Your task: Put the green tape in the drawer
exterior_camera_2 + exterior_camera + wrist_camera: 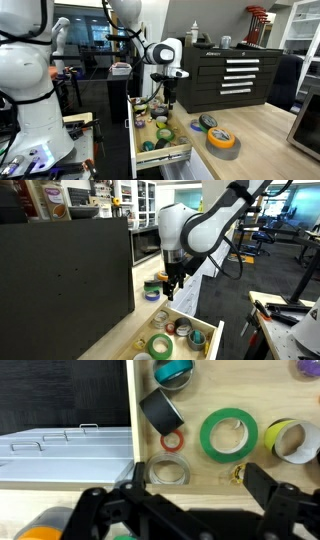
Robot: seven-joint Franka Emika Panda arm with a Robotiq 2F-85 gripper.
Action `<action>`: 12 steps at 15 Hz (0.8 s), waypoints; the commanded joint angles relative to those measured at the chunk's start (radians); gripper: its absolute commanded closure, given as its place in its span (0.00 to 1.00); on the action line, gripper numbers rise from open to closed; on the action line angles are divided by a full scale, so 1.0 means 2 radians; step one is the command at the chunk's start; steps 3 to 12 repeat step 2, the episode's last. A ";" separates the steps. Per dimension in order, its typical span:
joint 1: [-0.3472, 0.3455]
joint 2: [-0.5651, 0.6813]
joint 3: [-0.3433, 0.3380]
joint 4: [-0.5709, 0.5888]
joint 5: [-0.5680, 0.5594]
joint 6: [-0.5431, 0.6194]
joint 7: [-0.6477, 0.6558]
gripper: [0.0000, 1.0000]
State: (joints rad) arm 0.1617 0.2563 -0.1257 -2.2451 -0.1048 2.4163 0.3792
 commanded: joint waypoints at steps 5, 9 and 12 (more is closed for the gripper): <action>-0.022 -0.024 0.014 -0.018 -0.011 0.001 0.008 0.00; -0.022 -0.024 0.014 -0.018 -0.011 0.001 0.008 0.00; -0.022 -0.024 0.014 -0.018 -0.011 0.001 0.008 0.00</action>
